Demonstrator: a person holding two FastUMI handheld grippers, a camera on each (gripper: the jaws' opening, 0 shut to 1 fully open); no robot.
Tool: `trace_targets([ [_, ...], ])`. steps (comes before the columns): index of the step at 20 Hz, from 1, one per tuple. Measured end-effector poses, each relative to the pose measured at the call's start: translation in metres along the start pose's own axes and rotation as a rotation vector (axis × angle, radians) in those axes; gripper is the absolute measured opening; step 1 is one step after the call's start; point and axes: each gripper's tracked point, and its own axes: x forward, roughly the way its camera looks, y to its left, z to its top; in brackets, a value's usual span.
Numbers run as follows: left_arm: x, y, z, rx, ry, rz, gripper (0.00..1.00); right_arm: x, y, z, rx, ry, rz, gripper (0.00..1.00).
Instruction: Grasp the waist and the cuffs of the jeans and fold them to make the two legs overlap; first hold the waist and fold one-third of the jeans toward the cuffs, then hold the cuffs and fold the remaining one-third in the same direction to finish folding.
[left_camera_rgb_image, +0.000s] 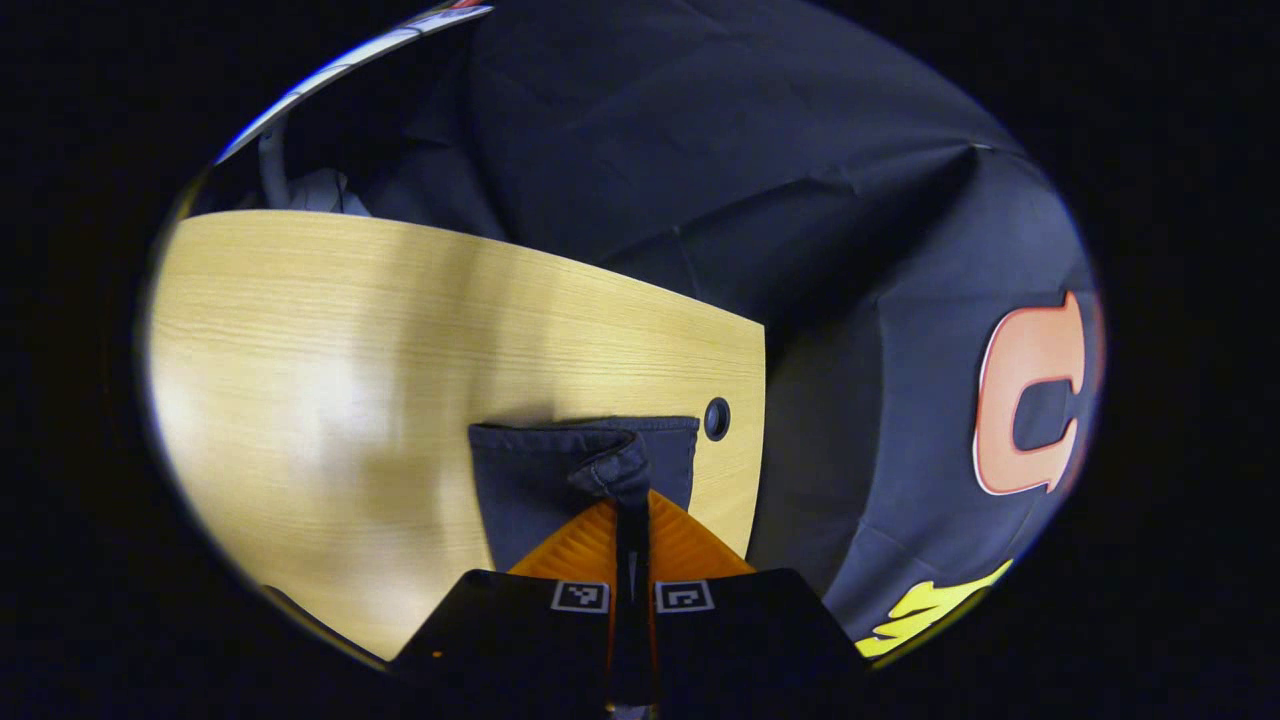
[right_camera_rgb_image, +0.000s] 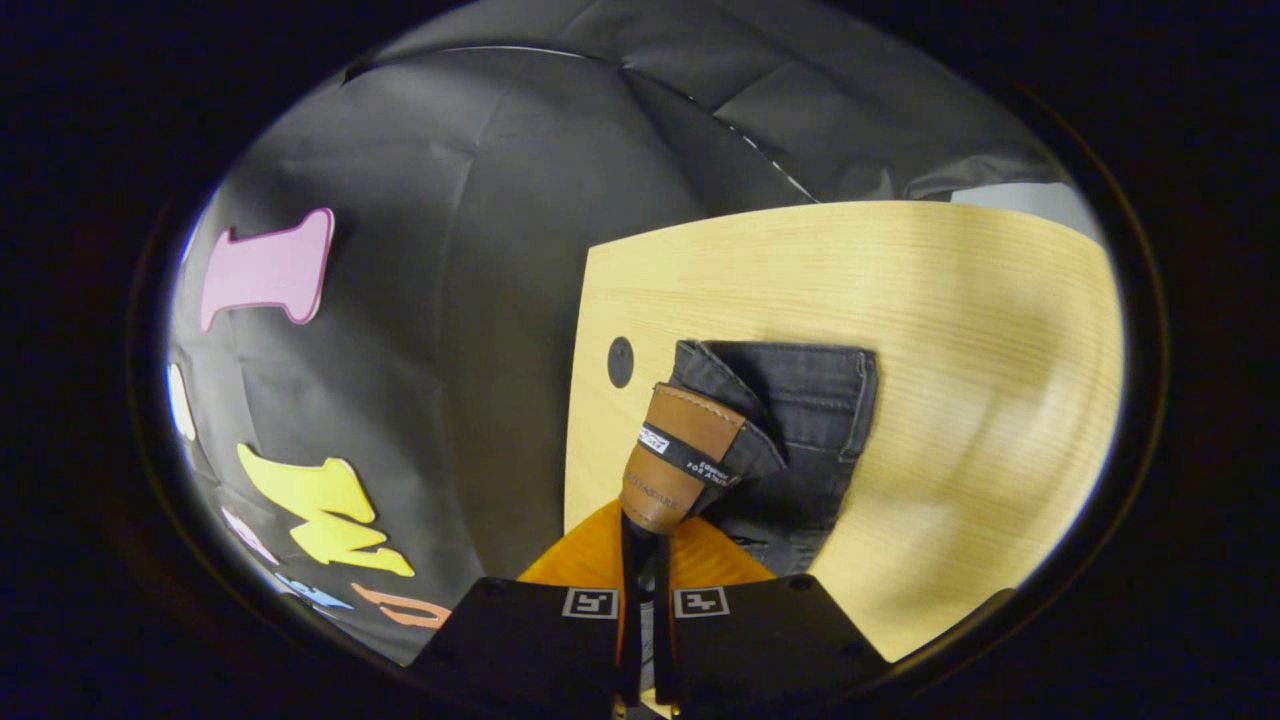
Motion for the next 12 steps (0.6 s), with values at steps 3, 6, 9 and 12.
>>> trace_targets([
  [3,0.024,-0.016,-0.003,0.053,0.023,0.008,0.03,0.022,-0.001,0.003,0.005,0.002,-0.02,0.06],
  [6,0.052,-0.023,-0.013,0.123,0.047,0.02,0.03,0.038,-0.003,0.004,-0.022,-0.002,-0.048,0.02],
  [9,0.07,-0.024,-0.012,0.164,0.06,0.022,0.03,0.05,-0.006,0.006,-0.04,-0.009,-0.058,0.06],
  [12,0.084,-0.024,-0.015,0.159,0.092,0.012,0.03,0.048,-0.005,0.006,-0.041,-0.012,-0.046,0.06],
])
